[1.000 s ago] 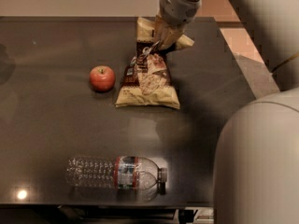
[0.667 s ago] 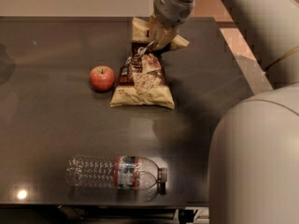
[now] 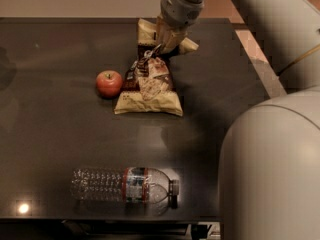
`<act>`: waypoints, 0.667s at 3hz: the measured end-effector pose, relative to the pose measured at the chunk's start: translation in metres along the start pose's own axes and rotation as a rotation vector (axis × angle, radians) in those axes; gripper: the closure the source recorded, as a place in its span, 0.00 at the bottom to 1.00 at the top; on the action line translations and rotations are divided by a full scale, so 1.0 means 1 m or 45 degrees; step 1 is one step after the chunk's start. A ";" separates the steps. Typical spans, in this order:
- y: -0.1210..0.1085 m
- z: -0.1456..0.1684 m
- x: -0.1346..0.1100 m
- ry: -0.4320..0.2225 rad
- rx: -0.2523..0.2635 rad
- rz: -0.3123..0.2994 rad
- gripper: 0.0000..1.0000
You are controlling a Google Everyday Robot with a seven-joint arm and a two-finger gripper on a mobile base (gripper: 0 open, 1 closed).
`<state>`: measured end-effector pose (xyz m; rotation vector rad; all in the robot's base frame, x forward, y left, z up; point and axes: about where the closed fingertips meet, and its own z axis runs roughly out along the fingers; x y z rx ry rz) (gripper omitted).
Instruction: Move brown chip bag near apple
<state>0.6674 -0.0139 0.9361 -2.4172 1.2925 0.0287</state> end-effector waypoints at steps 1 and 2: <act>-0.005 0.003 0.000 -0.001 0.016 -0.001 0.13; -0.009 0.007 0.000 -0.003 0.029 -0.002 0.00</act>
Offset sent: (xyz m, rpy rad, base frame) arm 0.0037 0.0031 -0.0012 0.0070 -0.0088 -0.0014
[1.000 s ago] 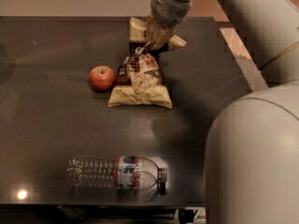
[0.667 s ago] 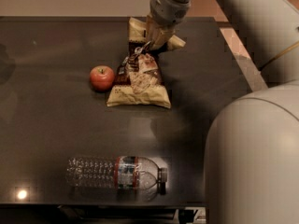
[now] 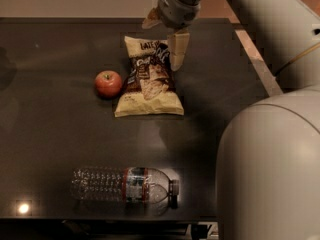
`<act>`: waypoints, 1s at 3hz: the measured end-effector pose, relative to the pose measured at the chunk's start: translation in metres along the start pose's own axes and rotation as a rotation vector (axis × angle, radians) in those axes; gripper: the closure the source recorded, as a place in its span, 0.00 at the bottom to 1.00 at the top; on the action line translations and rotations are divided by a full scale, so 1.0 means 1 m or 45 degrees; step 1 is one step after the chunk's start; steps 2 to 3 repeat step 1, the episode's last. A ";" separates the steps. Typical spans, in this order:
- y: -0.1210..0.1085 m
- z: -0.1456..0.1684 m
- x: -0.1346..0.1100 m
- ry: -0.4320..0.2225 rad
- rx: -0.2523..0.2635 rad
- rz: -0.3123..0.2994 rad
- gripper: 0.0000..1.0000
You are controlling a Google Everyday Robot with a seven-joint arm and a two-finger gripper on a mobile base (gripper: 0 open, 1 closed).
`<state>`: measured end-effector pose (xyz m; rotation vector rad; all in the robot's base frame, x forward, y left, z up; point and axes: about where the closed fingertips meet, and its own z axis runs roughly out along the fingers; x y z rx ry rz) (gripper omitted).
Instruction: Move brown chip bag near apple
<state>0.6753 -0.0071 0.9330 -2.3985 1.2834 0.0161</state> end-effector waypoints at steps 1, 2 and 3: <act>0.000 0.000 0.000 0.000 0.000 0.000 0.00; 0.000 0.000 0.000 0.000 0.000 0.000 0.00; 0.000 0.000 0.000 0.000 0.000 0.000 0.00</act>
Offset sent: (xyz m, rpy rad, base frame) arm 0.0000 0.0000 0.0000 0.0000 0.0000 0.0000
